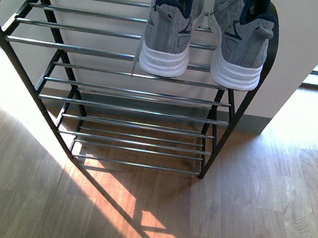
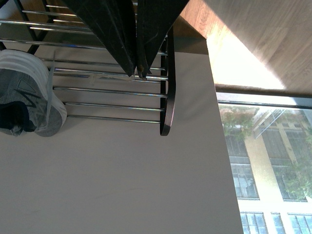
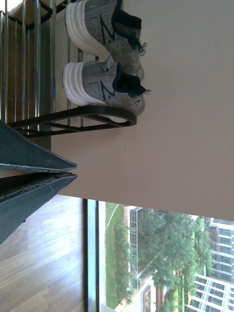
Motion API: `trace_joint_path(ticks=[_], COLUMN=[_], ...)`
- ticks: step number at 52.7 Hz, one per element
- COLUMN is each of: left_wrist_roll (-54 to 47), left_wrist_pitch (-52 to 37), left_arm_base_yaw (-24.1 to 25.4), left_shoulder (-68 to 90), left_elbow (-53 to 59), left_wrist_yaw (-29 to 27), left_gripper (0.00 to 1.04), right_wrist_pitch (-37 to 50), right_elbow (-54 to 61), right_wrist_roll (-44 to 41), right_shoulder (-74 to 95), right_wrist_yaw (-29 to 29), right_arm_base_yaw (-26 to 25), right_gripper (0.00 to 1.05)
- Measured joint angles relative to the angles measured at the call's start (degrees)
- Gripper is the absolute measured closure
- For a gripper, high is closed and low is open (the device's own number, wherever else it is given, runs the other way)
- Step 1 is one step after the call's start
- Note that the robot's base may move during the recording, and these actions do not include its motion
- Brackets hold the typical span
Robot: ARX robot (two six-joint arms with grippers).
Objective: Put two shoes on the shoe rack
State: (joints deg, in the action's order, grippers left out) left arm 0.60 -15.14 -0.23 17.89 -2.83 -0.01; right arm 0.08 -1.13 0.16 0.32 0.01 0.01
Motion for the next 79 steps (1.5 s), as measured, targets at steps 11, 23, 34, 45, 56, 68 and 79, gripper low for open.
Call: trace_joint_path(ticks=[11, 23, 34, 45, 56, 68, 79], left_wrist_roll=[-0.09, -0.11, -0.13, -0.13, -0.11, -0.13, -0.22], left_wrist_pitch=[1.22, 7.41, 15.12, 15.15, 15.15, 15.15, 15.15], left_arm_base_yaw=[0.0, 0.0, 0.02, 0.02, 0.02, 0.02, 0.02], left_shoulder=[-4.13, -9.81, -16.85, -16.96, -16.98, -16.98, -16.98], left_elbow=[2.03, 2.03, 2.03, 2.03, 2.03, 2.03, 2.03], left_wrist_yaw=[0.02, 0.0, -0.02, -0.02, 0.0, -0.02, 0.0], left_gripper=[1.04, 1.04, 1.04, 1.03, 0.6, 0.16, 0.09], right_wrist_pitch=[0.0, -0.02, -0.02, -0.04, -0.04, -0.04, -0.04], right_elbow=[0.0, 0.0, 0.0, 0.0, 0.0, 0.0, 0.0], right_wrist_roll=[0.0, 0.0, 0.0, 0.0, -0.02, 0.0, 0.0], right_shoulder=[0.0, 0.0, 0.0, -0.04, -0.04, -0.04, -0.04], right_wrist_yaw=[-0.02, -0.02, -0.04, 0.0, 0.0, 0.0, -0.02], right_arm_base_yaw=[0.0, 0.0, 0.0, 0.0, 0.0, 0.0, 0.0], right_gripper=[1.03, 1.03, 1.03, 1.03, 0.62, 0.18, 0.09])
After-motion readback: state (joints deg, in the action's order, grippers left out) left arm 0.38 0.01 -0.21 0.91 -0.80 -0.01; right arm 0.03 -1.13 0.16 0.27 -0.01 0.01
